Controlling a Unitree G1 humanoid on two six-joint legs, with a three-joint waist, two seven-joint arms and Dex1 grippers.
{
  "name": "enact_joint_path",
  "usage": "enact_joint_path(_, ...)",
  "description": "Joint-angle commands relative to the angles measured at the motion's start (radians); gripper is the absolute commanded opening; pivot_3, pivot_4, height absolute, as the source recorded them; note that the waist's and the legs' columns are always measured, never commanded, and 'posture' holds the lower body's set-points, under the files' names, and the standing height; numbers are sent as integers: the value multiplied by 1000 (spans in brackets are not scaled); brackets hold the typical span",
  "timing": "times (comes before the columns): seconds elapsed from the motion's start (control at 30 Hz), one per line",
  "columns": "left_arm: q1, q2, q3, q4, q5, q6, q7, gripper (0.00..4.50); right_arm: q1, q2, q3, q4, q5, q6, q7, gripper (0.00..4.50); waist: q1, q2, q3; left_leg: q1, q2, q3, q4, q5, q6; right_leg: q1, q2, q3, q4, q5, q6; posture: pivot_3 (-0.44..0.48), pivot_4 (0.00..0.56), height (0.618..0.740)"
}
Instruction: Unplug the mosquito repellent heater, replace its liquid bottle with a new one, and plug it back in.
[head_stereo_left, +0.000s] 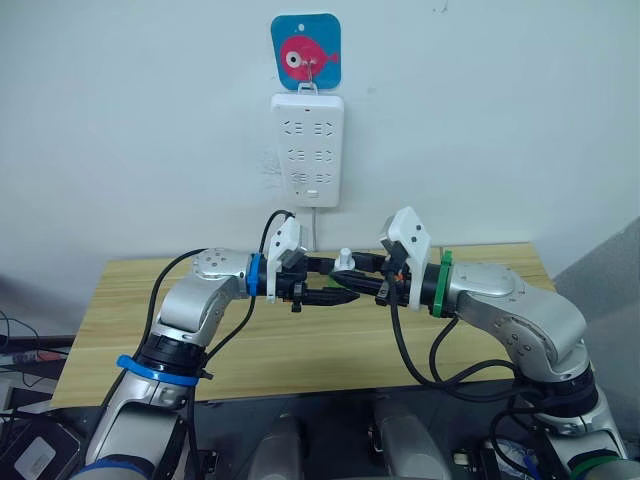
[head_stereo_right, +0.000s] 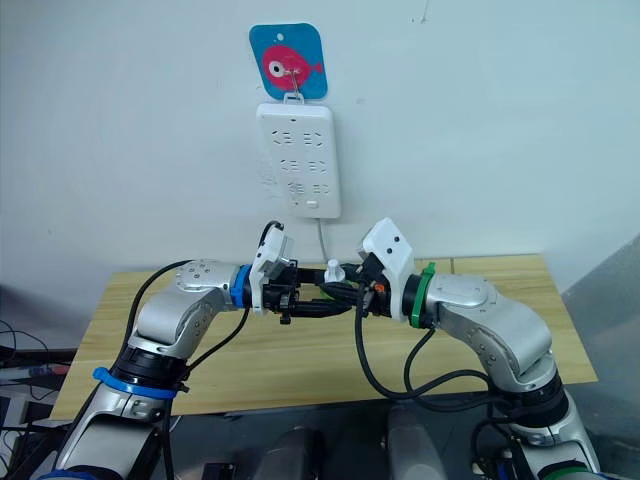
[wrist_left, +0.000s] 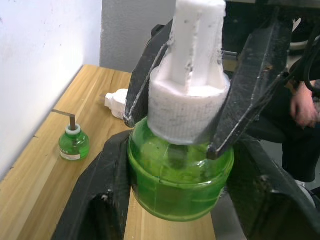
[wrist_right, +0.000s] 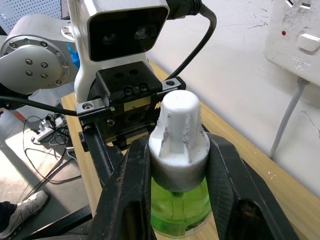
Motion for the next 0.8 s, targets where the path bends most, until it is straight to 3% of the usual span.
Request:
enact_joint_path(0.03, -8, -14, -7, -43, -8, -18, 0, 2271, 2, -6, 1, -47, 16, -17, 9, 1107, 0, 0, 0, 0, 0, 0, 0, 0, 0, 0, 0, 0, 0, 0, 0, -155, 147, 733)
enact_joint_path(0.13, -1, 3, -10, -63, -15, -16, -28, 2271, -14, -53, 30, -32, 28, -67, 117, 1106, 0, 0, -3, 0, 0, 0, 0, 0, 0, 0, 0, 0, 0, 0, 0, -155, 147, 733)
enact_joint_path(0.33, 23, 57, -30, -115, -26, -6, -106, 2271, -176, -217, 158, 164, -13, -247, 547, 1106, -4, 0, -3, 1, 0, 2, 1, 0, 0, 1, 1, 1, -1, 0, 0, -121, 154, 733)
enact_joint_path(0.57, 33, 41, -29, -140, -28, -12, -86, 2271, -220, -223, 138, 212, 13, -222, 606, 1107, 7, 0, -3, 0, 1, -1, 1, 0, 1, 1, 1, 0, 0, 0, 0, -96, 158, 733)
enact_joint_path(0.8, 78, 2, 8, -129, -22, -35, 29, 2271, -54, -310, -100, 74, -8, -196, 408, 3541, 13, 0, -4, -1, -1, 0, 2, 0, 1, 1, -1, 0, -1, 1, 0, -147, 151, 733)
